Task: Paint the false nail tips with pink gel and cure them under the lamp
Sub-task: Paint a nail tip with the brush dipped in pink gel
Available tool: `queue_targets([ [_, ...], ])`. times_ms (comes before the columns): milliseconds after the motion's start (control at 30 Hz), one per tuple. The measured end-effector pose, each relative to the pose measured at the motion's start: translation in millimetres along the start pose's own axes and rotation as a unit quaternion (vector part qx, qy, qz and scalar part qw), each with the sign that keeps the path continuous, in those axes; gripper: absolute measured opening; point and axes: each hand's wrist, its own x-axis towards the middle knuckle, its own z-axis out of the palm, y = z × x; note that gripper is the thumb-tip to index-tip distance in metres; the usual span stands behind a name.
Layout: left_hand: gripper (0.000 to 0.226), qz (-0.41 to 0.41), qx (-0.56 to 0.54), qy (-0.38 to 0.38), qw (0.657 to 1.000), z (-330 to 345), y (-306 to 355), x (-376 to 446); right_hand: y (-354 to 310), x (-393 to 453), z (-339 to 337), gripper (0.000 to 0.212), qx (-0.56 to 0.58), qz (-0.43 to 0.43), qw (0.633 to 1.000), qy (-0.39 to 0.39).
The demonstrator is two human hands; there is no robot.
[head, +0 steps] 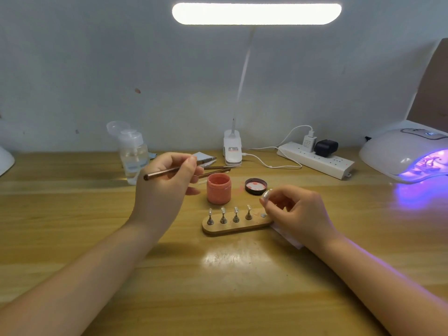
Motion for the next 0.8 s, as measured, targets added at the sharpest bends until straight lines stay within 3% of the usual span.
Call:
queue_targets([
  [100, 0.013, 0.003, 0.077, -0.006, 0.997, 2.4, 8.4, 17.9, -3.2, -1.3, 6.2, 0.015, 0.041, 0.039, 0.998, 0.022],
  [200, 0.012, -0.025, 0.151, -0.013, 0.988, 8.9, 14.1, 37.0, -3.1, -1.2, 10.2, 0.007, 0.051, 0.048, 0.997, 0.018],
  [433, 0.024, -0.057, 0.32, -0.062, 0.944, 29.5, 13.1, 56.9, -1.4, -1.3, 13.1, 0.016, 0.08, 0.075, 0.994, 0.019],
  [800, 0.019, -0.05, 0.325, -0.131, 0.935, 38.1, -4.4, 55.2, -1.6, -1.0, 14.5, 0.014, 0.068, 0.082, 0.994, 0.025],
])
